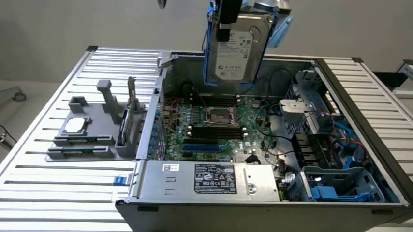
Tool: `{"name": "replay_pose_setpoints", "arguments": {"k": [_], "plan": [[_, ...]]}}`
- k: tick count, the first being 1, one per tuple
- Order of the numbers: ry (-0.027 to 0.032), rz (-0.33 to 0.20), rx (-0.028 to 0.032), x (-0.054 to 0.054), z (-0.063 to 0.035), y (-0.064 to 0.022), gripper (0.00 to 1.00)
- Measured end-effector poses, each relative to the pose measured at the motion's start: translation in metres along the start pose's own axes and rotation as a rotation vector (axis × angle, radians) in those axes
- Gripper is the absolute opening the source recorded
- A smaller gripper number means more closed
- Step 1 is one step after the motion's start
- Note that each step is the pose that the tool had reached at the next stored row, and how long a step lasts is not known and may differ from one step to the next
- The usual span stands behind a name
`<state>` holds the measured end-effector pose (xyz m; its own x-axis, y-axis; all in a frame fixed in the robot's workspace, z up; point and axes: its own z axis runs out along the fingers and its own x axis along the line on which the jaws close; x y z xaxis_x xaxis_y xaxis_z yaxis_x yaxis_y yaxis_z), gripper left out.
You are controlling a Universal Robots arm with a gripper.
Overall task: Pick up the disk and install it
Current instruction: 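Pick up the disk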
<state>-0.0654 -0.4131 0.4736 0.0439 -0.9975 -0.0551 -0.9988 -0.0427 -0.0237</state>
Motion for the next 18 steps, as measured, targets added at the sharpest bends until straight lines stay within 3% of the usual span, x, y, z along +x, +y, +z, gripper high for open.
{"name": "replay_pose_setpoints", "arguments": {"k": [18], "plan": [[-0.0001,0.000,0.0000,0.052,-0.0019,-0.0378,0.33]]}}
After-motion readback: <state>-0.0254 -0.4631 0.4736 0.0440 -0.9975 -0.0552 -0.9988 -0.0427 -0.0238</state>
